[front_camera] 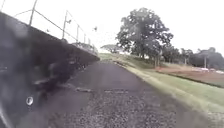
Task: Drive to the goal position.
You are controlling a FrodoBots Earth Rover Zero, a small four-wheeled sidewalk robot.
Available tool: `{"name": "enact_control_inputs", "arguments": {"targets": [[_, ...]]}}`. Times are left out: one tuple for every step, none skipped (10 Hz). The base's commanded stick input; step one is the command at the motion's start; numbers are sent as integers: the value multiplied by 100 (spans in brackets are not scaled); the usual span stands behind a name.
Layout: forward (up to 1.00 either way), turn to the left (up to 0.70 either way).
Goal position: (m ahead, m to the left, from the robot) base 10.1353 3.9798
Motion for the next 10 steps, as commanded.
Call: {"name": "enact_control_inputs", "arguments": {"targets": [[100,-35],[100,-25],[100,0],[100,0],[100,0],[100,0],[100,0],[100,0],[100,0],[100,0]]}}
